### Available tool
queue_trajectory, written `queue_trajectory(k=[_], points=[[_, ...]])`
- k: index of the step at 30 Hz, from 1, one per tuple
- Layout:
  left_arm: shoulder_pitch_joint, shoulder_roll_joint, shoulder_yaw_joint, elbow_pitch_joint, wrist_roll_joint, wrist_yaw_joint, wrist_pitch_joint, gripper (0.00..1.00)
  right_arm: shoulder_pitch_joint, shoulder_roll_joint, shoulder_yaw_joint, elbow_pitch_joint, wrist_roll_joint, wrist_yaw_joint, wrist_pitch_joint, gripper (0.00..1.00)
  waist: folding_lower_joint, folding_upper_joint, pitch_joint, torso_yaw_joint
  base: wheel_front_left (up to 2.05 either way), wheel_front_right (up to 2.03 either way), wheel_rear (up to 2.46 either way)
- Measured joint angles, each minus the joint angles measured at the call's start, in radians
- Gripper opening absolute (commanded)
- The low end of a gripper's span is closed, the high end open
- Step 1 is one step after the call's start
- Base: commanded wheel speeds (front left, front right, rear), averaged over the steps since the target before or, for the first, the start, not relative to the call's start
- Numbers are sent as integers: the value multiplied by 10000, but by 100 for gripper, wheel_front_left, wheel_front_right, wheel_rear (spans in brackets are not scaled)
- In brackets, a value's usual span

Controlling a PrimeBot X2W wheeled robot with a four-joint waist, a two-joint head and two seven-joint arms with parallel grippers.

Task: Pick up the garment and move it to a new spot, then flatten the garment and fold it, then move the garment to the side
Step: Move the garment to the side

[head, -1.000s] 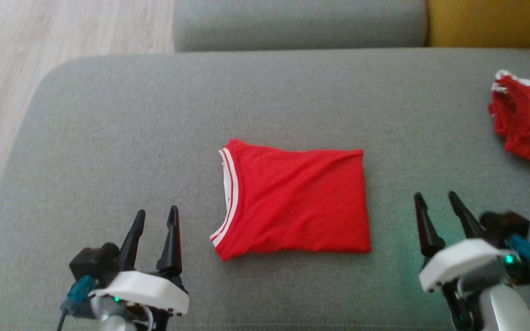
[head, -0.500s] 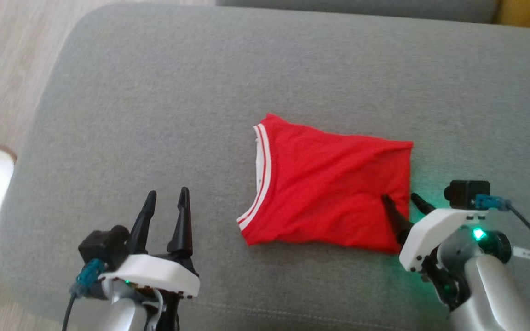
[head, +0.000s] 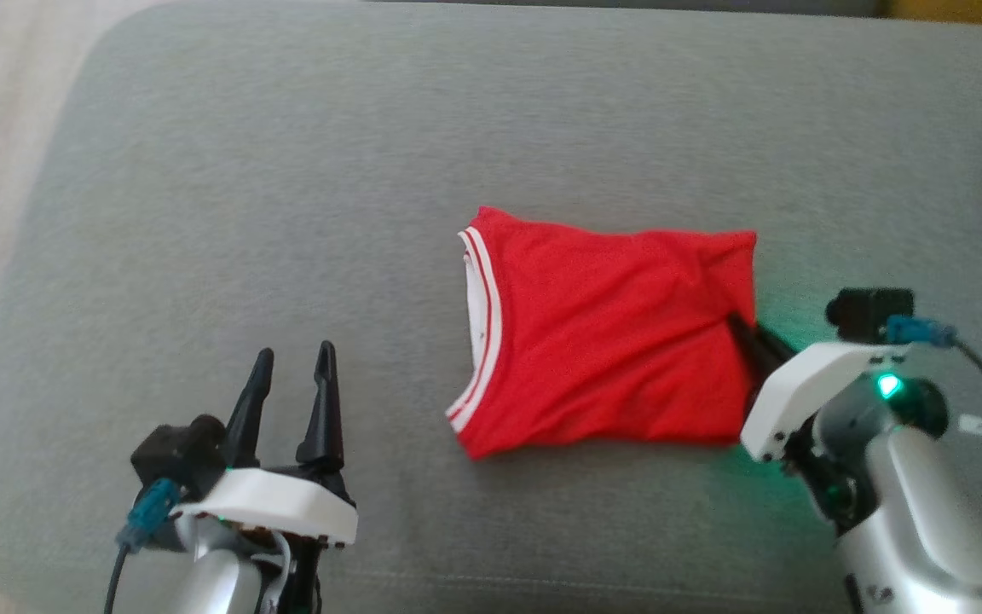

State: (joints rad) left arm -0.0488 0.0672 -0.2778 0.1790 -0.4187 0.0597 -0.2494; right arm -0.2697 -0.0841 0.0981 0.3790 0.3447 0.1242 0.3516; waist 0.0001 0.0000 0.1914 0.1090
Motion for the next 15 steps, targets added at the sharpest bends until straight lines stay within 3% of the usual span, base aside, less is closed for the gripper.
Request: queue_trajectory(k=[6,15], points=[[-37,-6,42,-127,171,-102,-2,100,-247,-606,-113,-502,-111,0,-144,0,0,0,87,-956,0,0,0],[-603,184,-10,-247,499,-171,31,100,-671,-1187,-527,-1394,-169,0,-113,0,0,0,578,-2919,0,0,0]])
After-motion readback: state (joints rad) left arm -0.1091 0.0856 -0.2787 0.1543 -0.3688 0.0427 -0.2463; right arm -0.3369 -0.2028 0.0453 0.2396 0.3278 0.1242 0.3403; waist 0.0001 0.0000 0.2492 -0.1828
